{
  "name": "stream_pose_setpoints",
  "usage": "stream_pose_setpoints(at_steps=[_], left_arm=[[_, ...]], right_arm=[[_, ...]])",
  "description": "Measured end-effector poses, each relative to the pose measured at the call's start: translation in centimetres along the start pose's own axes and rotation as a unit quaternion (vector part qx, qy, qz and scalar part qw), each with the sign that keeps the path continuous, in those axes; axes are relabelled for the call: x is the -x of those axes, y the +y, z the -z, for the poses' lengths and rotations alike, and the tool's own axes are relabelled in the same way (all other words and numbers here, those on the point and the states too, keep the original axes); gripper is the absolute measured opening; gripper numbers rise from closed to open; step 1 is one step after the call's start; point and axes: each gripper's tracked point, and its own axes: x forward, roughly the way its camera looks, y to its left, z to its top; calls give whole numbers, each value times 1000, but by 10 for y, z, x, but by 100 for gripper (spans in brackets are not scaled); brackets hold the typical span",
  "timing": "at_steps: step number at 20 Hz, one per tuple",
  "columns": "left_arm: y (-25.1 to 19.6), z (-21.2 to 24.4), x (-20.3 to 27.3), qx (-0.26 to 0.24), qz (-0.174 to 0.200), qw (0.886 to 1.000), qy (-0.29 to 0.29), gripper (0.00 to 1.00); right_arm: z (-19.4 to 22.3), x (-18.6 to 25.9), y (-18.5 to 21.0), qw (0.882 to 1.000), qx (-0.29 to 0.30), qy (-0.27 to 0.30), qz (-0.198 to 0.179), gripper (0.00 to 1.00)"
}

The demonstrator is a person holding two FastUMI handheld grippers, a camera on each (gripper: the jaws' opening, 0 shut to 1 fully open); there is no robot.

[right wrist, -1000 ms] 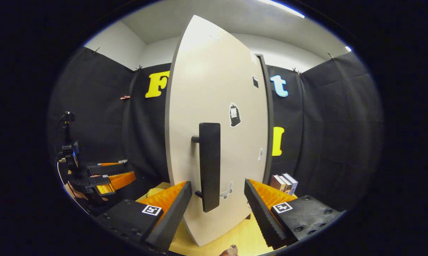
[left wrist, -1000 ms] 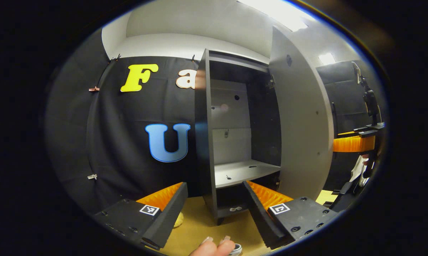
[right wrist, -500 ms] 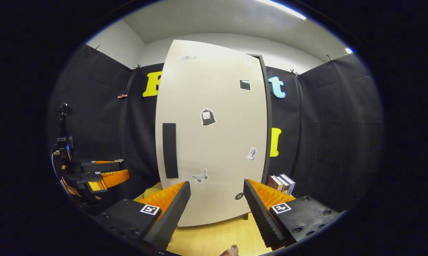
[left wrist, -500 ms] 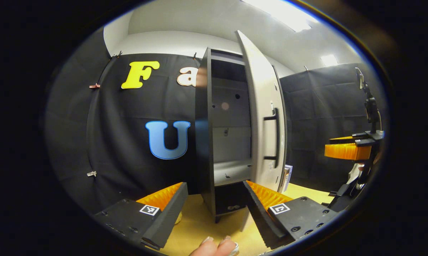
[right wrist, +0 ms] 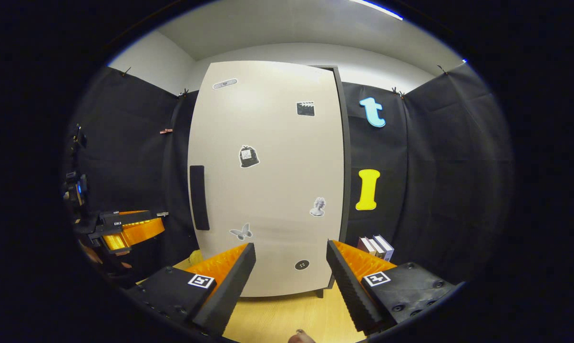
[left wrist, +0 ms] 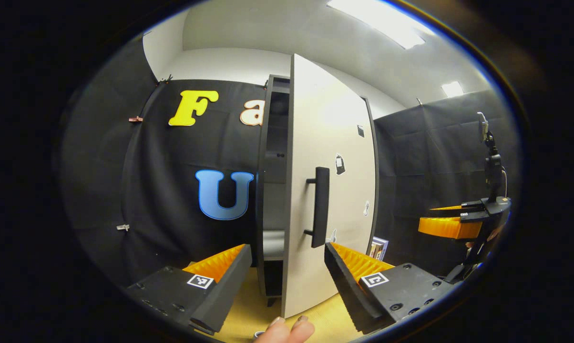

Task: Open the cabinet door with the right hand, grasp the bottle in the cabinet with the left hand and place it on the coaster, then close the cabinet door with the right hand.

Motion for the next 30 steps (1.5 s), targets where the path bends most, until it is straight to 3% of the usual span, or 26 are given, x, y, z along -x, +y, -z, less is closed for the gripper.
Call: stream_pose_setpoints(at_steps=[6, 10, 24, 30], left_arm=[[-24, -1, -2, -2, -26, 1000, -6, 96], [-34, 1, -9, -7, -14, 1000, -2, 97], [-32, -5, -19, -48, 36, 998, -4, 96], [-32, -5, -20, -46, 41, 998, 0, 96]], right_arm=[[6, -5, -7, 999, -2, 9, -48, 98], [8, -4, 4, 998, 3, 14, -68, 98], [-2, -3, 10, 1000, 16, -13, -3, 96], [2, 3, 20, 1000, 28, -9, -2, 96]])
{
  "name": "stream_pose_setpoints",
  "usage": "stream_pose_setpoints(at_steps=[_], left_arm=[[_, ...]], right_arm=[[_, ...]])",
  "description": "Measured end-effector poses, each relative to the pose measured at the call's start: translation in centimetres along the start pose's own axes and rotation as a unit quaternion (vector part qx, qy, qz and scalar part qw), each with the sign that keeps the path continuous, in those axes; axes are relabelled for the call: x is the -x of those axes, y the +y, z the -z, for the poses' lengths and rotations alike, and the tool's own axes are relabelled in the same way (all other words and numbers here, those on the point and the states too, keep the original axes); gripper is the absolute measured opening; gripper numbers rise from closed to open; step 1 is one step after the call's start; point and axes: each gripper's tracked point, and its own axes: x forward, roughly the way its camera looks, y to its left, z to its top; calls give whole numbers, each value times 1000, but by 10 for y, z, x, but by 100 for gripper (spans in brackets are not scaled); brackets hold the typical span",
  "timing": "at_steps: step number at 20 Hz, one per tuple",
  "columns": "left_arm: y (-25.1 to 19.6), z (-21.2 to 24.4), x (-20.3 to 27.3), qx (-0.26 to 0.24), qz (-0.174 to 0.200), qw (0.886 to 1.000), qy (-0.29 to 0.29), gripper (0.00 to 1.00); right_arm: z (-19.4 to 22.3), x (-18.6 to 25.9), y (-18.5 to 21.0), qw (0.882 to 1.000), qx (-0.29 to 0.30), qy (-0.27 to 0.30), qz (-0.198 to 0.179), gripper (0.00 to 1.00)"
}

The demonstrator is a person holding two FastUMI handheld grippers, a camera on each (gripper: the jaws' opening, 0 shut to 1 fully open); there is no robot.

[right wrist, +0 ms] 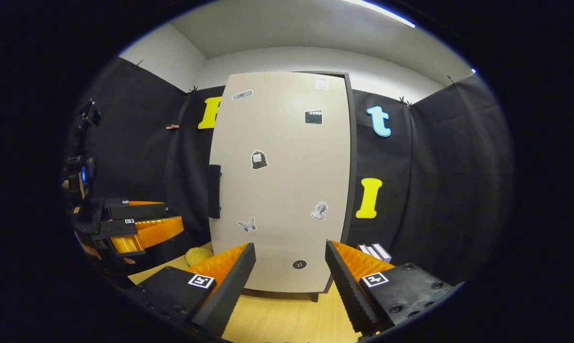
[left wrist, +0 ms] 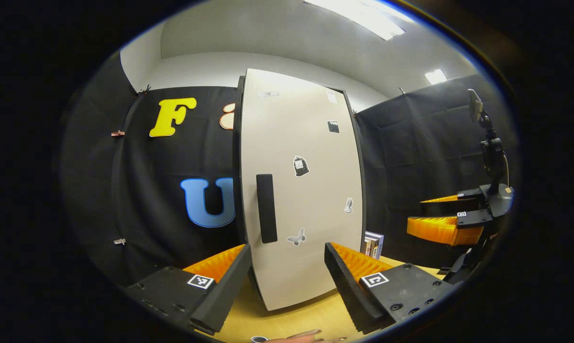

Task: Open the cabinet door with the right hand, grasp the bottle in the cabinet with the left hand and place it on the coaster, then close the cabinet door with the right hand.

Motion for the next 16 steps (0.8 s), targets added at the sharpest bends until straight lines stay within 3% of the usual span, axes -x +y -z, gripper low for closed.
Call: stream_pose_setpoints(at_steps=[16], left_arm=[[-4, -8, 2, 0, -4, 1000, -8, 96]], right_arm=[[-10, 3, -10, 999, -21, -18, 18, 96]])
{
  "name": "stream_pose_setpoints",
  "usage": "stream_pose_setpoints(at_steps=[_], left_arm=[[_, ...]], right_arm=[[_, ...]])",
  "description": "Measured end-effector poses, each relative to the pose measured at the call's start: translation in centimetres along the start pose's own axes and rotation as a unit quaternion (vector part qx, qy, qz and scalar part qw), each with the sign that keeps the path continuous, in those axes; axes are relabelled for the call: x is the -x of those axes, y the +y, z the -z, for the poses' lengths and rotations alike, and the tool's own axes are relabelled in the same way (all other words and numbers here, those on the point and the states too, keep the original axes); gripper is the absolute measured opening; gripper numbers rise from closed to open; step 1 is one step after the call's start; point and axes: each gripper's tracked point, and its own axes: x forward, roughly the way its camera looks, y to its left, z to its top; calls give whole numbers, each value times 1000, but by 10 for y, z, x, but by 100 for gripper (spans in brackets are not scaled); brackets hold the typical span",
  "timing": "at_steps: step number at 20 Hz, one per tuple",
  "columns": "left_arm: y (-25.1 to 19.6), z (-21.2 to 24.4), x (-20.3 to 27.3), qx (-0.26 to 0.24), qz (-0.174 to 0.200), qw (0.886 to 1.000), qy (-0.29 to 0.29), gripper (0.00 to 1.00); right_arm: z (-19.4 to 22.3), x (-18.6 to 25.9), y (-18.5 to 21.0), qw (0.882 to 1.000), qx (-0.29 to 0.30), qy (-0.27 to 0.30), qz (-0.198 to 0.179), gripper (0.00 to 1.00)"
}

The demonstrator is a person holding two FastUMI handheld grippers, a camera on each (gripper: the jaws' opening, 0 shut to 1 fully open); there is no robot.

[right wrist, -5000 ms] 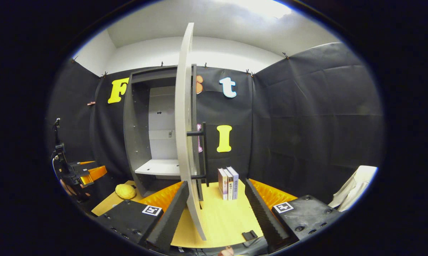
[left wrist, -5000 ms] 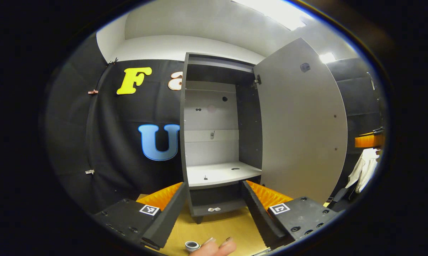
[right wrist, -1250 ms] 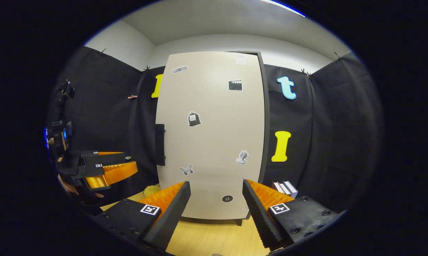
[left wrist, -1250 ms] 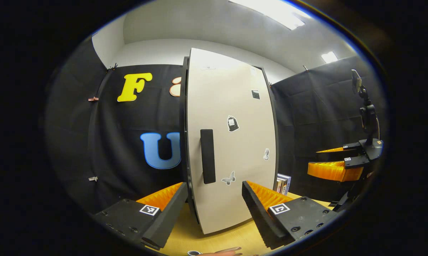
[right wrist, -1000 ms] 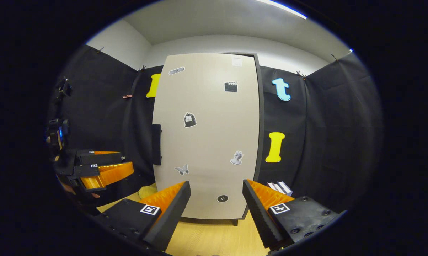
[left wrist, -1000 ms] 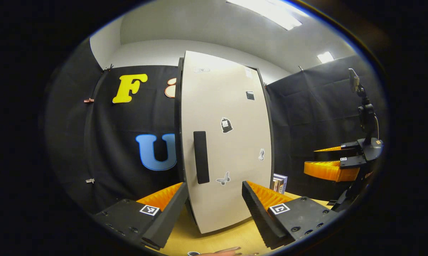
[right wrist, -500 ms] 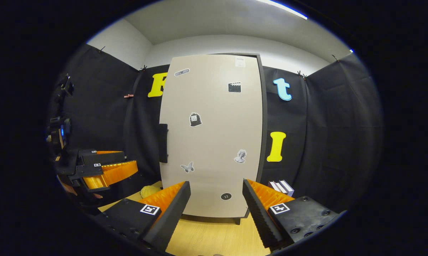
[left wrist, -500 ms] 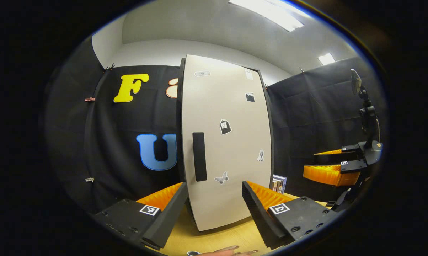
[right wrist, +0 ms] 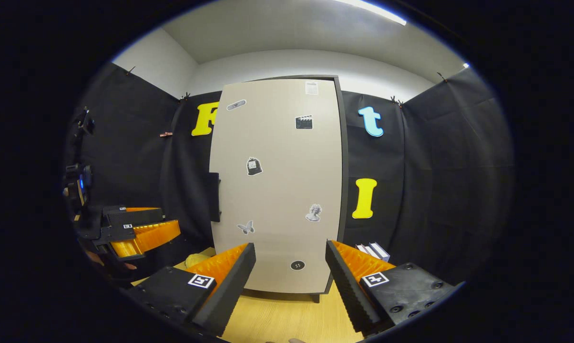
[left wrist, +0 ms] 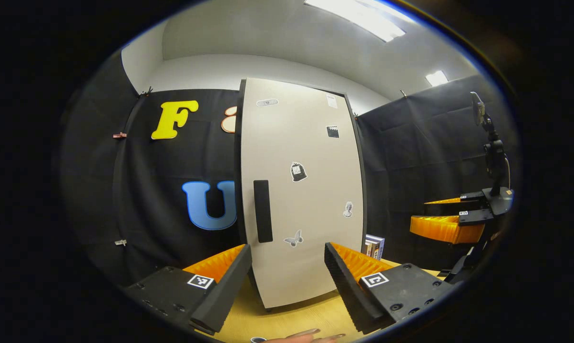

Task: Open the cabinet door with the right hand, grasp the bottle in the cabinet with the left hand and place it on the coaster, then close the cabinet door with the right hand.

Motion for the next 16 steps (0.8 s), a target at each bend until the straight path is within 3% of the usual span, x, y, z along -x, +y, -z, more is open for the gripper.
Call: stream_pose_setpoints(at_steps=[16], left_arm=[[4, 3, -5, 9, -11, 1000, 2, 96]], right_arm=[[3, -9, -12, 1000, 4, -1, 10, 96]])
